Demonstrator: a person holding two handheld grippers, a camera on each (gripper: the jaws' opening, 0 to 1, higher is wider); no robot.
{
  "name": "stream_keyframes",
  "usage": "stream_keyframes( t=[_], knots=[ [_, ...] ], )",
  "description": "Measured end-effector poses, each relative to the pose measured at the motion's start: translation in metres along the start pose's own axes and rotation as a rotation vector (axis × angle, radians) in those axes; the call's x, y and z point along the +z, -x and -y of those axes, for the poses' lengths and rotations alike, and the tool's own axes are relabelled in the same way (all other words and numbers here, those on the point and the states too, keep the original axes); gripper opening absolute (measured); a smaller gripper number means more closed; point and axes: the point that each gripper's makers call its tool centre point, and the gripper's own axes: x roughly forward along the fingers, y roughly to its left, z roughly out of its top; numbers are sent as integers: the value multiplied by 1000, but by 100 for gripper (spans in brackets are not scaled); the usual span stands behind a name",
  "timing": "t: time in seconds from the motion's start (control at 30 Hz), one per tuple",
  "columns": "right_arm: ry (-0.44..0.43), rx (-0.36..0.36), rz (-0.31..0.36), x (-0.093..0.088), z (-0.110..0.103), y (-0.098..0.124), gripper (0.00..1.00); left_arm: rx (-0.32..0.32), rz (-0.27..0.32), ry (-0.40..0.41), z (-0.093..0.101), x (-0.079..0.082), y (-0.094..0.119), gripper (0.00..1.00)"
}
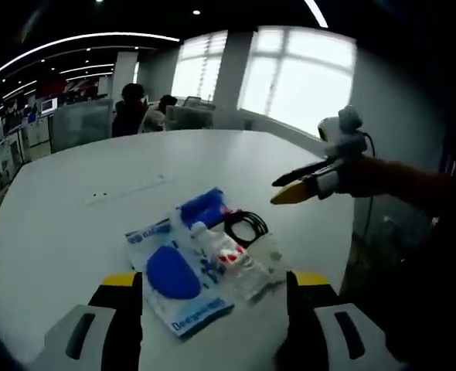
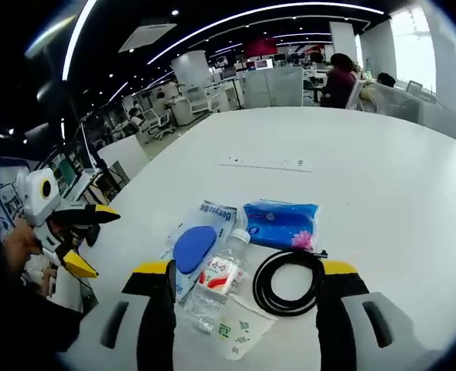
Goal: Arrange the tabletop items into an orderly group along one side of the table until the central work area is clear of visible clutter.
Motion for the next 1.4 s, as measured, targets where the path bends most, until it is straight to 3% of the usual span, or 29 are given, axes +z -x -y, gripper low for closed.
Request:
stream_keyframes(
  t=[0.27, 0.5, 0.6, 0.83, 1.4],
  knots=[
    [-66, 31, -23, 1, 4, -18, 65, -50, -29, -19, 25, -6, -16, 73],
    [-78, 57, -56, -3, -3, -28, 62, -44, -49, 12, 26, -10, -26, 67],
    [-91, 74, -66, -3, -6, -33, 60, -20, -79, -28, 25, -14, -30, 66],
    [-120, 98, -91, -5, -7, -48, 51, -43, -99, -13, 34, -21, -49, 65],
    [-166, 137, -143, -10, -10, -78, 44, -58, -135, 40, 45, -31, -81, 58]
  ],
)
